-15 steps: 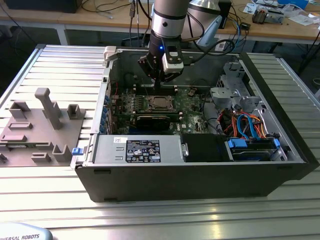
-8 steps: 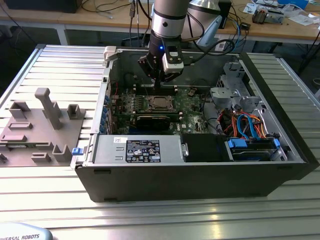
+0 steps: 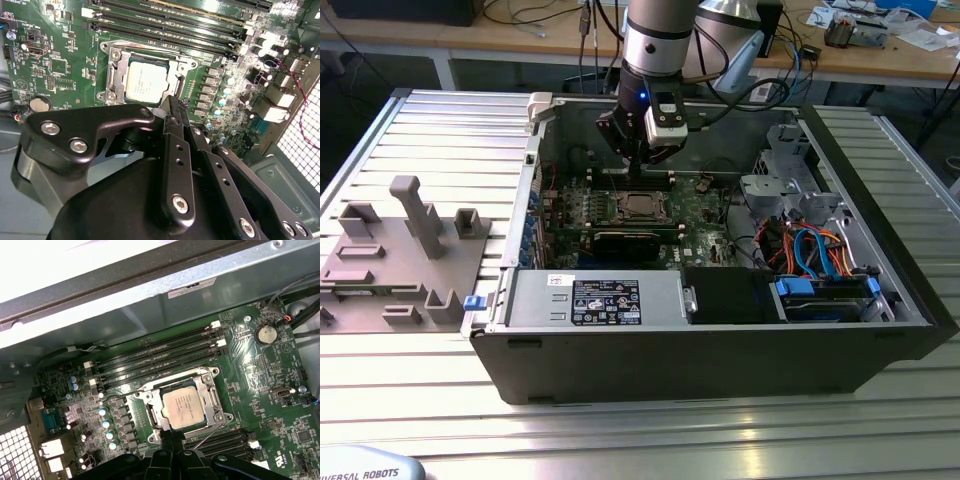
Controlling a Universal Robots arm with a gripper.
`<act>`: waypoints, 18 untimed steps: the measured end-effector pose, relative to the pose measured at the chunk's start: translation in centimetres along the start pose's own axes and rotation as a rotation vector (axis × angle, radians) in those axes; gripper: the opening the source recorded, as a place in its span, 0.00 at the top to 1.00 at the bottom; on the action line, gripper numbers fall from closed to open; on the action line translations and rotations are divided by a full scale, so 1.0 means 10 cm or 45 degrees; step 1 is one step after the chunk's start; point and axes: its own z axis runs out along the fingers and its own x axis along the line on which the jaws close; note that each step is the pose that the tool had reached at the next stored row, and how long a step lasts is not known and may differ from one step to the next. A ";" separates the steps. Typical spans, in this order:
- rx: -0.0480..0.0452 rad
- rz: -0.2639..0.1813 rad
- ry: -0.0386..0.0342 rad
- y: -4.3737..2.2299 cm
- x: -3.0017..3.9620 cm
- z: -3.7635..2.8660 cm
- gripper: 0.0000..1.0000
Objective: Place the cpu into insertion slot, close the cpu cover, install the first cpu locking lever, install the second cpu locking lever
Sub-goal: 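Install the first cpu locking lever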
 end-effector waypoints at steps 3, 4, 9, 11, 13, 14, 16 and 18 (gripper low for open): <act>0.000 -0.003 -0.0001 0.000 0.000 0.000 0.89; 0.000 -0.004 -0.0001 0.000 0.000 0.000 0.89; 0.001 -0.008 -0.0002 0.000 0.000 0.000 0.89; 0.001 -0.010 -0.0002 0.000 0.000 0.000 0.89; 0.001 -0.010 -0.0002 0.000 0.000 0.000 0.89; 0.001 -0.010 -0.0002 0.000 0.000 0.000 0.89; 0.001 -0.011 -0.0002 0.000 0.000 0.000 0.89; 0.001 -0.014 -0.0003 0.000 0.000 0.000 0.89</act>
